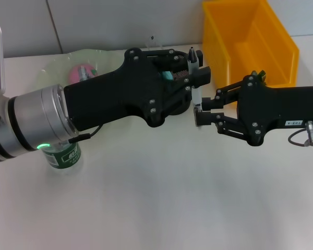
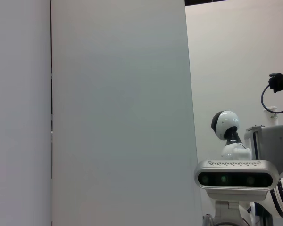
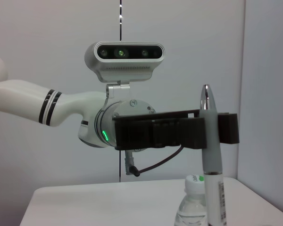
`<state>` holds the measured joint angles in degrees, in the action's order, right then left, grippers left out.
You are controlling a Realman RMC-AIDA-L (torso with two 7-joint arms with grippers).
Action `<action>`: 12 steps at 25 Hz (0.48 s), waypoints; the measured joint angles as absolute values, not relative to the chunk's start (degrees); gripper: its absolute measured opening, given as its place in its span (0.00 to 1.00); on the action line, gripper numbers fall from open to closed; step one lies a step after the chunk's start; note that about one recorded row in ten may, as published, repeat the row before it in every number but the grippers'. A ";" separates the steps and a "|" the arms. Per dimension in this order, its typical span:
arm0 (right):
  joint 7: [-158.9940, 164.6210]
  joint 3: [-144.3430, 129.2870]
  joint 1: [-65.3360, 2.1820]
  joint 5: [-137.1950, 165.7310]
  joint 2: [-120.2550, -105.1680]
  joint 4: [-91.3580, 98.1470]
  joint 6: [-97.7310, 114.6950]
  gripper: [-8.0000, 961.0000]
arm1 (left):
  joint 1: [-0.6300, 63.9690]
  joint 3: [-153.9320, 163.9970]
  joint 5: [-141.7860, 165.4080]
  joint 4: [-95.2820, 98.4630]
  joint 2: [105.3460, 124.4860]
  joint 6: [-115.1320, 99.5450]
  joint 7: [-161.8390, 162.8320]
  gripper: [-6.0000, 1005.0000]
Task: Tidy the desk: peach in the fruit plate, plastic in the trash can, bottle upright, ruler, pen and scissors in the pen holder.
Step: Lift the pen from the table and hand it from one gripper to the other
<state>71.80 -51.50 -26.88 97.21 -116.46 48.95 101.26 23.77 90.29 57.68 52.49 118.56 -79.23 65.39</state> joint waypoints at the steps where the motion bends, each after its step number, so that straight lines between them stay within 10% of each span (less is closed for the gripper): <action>1: 71.80 -51.48 -26.86 97.21 -116.46 48.95 101.27 0.31 | 23.80 90.34 57.68 52.43 118.56 -79.24 65.38 0.29; 12: 72.56 -50.79 -26.63 97.21 -116.18 49.33 102.13 0.32 | 23.82 90.72 57.75 52.60 118.50 -79.33 65.35 0.14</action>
<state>72.56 -50.79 -26.63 97.21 -116.18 49.33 102.13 23.82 90.72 57.75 52.60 118.50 -79.33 65.35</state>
